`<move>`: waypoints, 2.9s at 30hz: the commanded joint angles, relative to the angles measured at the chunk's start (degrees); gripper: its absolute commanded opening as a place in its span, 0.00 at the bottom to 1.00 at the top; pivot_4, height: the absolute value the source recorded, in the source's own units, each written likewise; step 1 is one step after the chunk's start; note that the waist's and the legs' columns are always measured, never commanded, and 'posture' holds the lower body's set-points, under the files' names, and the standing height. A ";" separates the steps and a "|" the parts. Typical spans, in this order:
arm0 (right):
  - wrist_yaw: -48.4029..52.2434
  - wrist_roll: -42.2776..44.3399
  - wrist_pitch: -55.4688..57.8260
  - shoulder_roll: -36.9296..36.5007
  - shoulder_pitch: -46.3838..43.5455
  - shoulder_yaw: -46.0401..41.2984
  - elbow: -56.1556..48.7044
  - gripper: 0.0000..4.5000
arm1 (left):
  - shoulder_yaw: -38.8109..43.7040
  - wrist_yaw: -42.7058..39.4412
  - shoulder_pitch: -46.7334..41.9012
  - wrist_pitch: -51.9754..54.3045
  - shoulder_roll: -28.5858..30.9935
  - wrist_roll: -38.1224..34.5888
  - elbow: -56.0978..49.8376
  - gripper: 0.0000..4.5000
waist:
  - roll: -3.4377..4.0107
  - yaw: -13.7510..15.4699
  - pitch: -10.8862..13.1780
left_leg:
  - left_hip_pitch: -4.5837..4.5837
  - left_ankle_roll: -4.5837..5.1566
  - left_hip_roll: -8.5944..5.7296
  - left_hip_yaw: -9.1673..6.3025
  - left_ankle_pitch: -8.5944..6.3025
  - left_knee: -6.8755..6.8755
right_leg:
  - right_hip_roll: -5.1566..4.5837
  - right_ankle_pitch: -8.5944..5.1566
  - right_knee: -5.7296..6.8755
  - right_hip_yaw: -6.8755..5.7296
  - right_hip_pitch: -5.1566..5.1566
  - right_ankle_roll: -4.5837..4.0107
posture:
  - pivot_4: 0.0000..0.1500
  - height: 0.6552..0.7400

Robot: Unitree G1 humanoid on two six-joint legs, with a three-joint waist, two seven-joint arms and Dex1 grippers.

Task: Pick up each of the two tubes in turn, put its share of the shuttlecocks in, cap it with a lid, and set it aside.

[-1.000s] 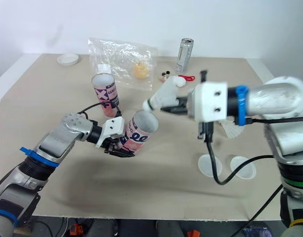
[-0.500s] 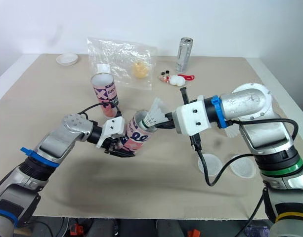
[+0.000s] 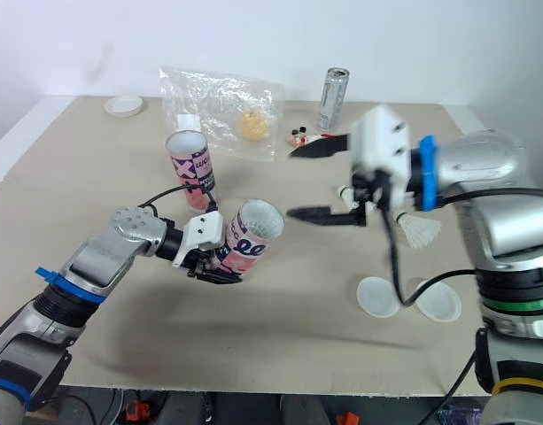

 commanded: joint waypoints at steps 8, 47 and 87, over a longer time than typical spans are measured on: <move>-11.38 5.68 14.34 -1.97 28.13 -15.47 -9.30 0.99 | 0.57 -0.18 -0.55 -1.04 0.00 -0.28 -1.00 0.65 | 0.07 -0.19 -0.01 | 0.03 0.03 -0.01 -0.01 -0.01 0.05 | 0.04 -0.17 0.02 0.01 0.00 0.36 | 1.00 1.00; 21.85 -24.79 -16.33 12.55 -21.85 30.82 17.73 0.00 | -0.94 -3.02 -4.41 -0.57 -1.18 0.55 0.63 0.65 | 0.22 -0.25 0.11 | -0.04 0.04 0.05 0.03 -0.05 0.24 | 0.09 -0.09 0.03 0.01 -0.08 0.27 | 1.00 1.00; 9.93 -3.71 7.92 3.89 -14.00 7.06 10.51 0.00 | 1.65 2.76 -1.41 -3.61 -4.35 -0.61 1.54 0.65 | 0.25 0.06 0.17 | -0.07 0.03 0.03 -0.03 -0.03 0.27 | 0.04 0.06 0.09 -0.03 -0.02 0.00 | 1.00 1.00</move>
